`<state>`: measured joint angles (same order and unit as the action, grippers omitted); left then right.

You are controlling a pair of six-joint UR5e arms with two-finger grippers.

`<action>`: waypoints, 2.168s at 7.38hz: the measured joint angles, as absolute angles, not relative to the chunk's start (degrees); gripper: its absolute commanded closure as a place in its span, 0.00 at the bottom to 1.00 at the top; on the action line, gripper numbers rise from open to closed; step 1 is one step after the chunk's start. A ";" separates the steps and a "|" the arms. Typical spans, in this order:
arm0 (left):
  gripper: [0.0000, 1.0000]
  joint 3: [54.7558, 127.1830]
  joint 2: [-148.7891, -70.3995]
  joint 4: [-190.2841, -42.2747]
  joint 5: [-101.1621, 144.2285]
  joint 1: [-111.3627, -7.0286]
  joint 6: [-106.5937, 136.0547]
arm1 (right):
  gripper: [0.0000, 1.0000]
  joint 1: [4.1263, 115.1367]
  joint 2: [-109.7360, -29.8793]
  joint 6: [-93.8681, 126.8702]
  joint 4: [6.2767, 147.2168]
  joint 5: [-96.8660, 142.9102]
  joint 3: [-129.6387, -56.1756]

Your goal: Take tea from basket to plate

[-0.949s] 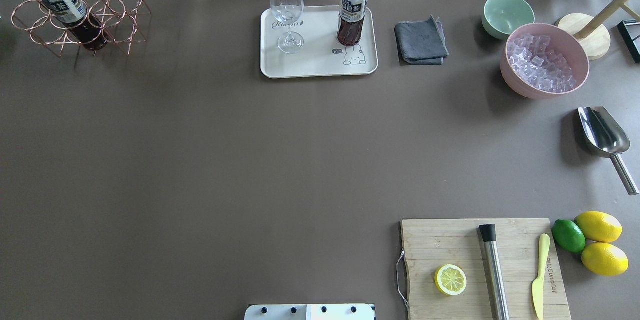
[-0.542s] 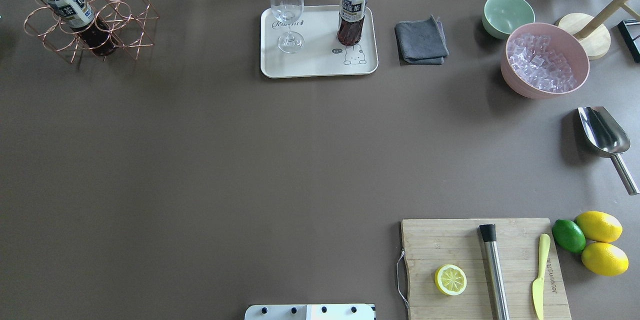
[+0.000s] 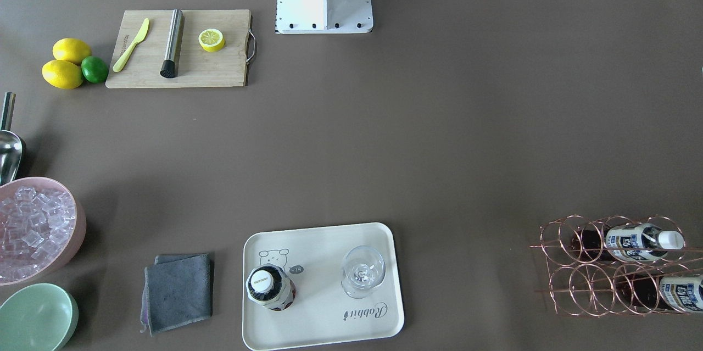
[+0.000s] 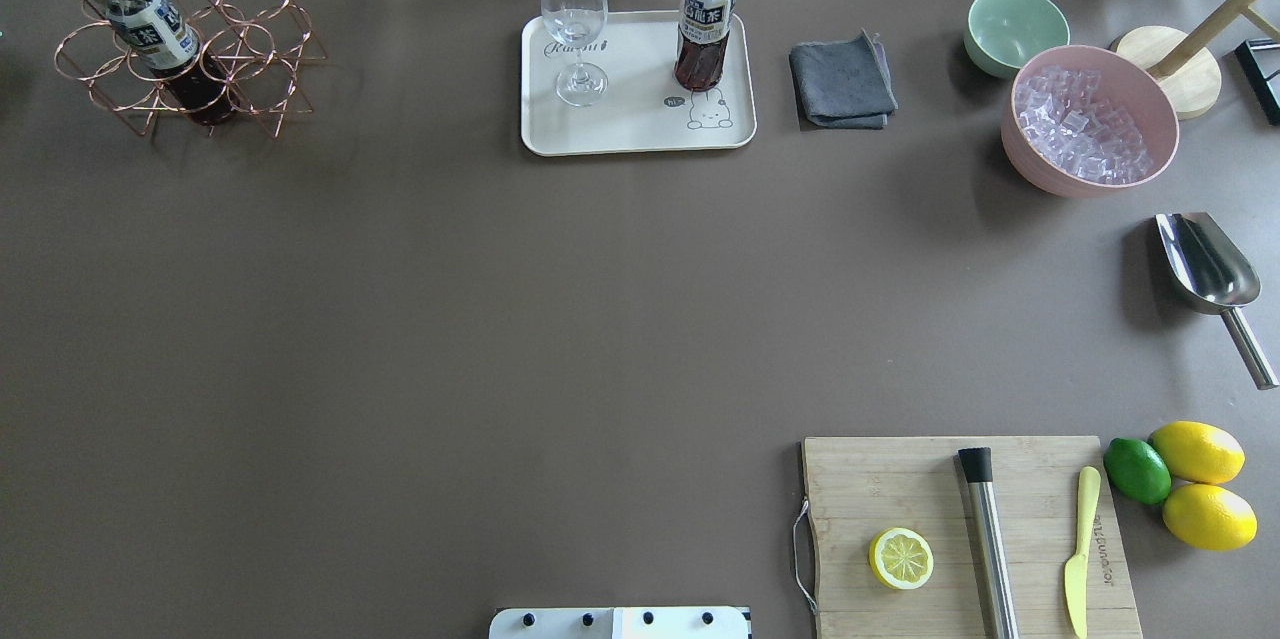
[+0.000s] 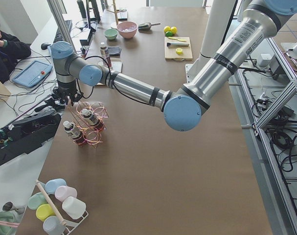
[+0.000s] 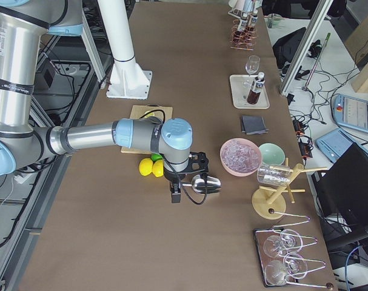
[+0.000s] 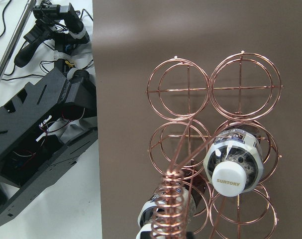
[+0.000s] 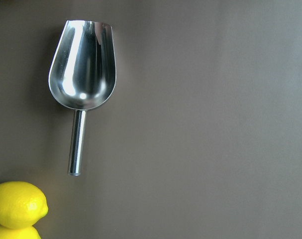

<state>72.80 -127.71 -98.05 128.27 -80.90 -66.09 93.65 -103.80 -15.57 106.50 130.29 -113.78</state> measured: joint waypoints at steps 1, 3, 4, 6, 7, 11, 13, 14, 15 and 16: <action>0.02 72.79 -127.70 -98.09 128.25 -80.88 -66.05 | 0.00 93.73 -104.21 -15.68 105.68 130.45 -113.27; 0.02 72.78 -127.70 -98.09 128.30 -80.93 -65.97 | 0.00 93.77 -104.89 -15.61 101.79 130.14 -111.35; 0.02 72.78 -127.66 -98.08 128.32 -80.99 -65.90 | 0.00 93.79 -106.31 -15.39 96.06 128.81 -109.81; 0.02 73.19 -127.24 -98.09 128.55 -81.09 -65.13 | 0.00 94.14 -110.52 -14.27 87.95 129.89 -108.67; 0.02 74.06 -126.41 -98.08 128.82 -81.17 -64.94 | 0.00 94.35 -111.23 -13.45 86.73 130.73 -108.78; 0.02 82.58 -117.78 -97.80 136.75 -82.08 -64.87 | 0.00 94.74 -111.04 -10.68 92.04 131.09 -110.92; 0.02 85.16 -115.41 -97.83 138.06 -85.86 -65.13 | 0.00 94.13 -109.87 -8.68 96.11 130.85 -112.69; 0.02 85.51 -114.98 -97.88 138.23 -88.11 -65.36 | 0.00 93.07 -108.78 -8.15 97.03 130.60 -112.99; 0.02 85.67 -113.98 -97.90 138.39 -90.08 -65.46 | 0.00 92.09 -107.65 -7.33 98.59 130.45 -113.44; 0.02 85.66 -112.83 -97.64 138.94 -91.58 -65.20 | 0.00 91.36 -106.50 -6.57 100.65 130.38 -114.00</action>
<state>85.66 -112.83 -97.64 138.94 -91.58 -65.20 91.36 -106.50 -6.57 100.65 130.38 -114.00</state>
